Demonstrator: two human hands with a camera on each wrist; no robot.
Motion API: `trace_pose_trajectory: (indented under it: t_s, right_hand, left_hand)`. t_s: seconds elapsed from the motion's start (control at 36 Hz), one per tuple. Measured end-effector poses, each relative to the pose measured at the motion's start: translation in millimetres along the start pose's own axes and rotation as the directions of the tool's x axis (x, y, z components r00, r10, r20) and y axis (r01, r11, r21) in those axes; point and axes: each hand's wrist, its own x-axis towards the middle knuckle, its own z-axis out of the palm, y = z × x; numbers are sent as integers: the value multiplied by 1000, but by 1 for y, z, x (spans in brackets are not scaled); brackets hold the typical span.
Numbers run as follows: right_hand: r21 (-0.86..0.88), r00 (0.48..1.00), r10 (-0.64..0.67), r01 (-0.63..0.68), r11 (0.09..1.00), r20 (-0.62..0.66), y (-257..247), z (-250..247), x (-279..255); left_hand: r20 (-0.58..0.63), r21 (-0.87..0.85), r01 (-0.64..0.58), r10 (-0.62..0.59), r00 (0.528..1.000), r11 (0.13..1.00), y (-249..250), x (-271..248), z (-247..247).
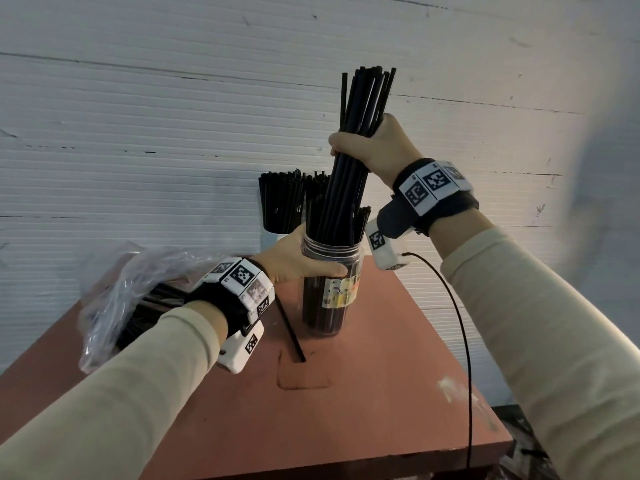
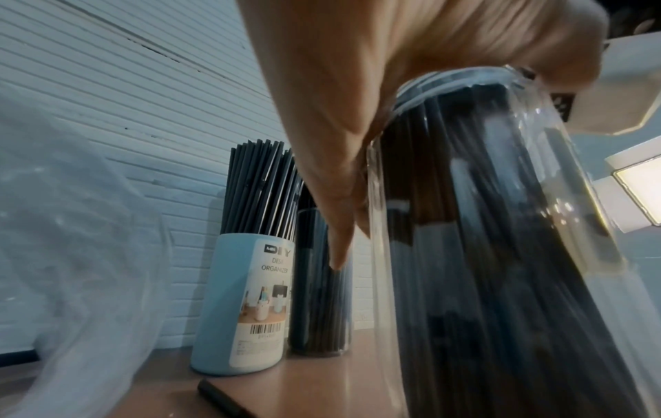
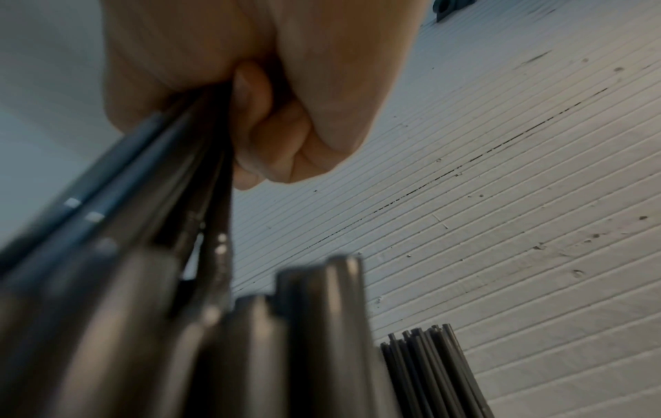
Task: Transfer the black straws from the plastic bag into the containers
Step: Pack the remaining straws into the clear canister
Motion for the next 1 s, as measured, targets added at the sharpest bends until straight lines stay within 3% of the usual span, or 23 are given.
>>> trace_pose_trajectory:
  t_s: [0.14,0.39,0.56,0.83,0.92,1.0]
  right_hand:
    - [6,1000,-10,10,1000,6,-2,0,-4]
    - [-30,998,-48,49,998,32,-2,2,-7]
    - [-14,997,-61,62,998,50,-4,6,-7]
    - [-90,990,-16,29,996,141,-1,9,-16]
    - [-167,978,41,-6,986,206,9,12,-27]
    - [-165,982,57,-28,986,179,21,12,-39]
  left_hand:
    - [-62,-97,20,-26,998,995,16,3,1]
    - [-244,53,131,-115,963,990,11,16,2]
    - [-267,92,121,-92,959,988,11,9,4]
    - [-78,133,95,-85,993,987,10,-5,1]
    - [-63,126,94,-86,994,988,6,-9,1]
    - [-57,101,83,-77,995,991,2,-13,1]
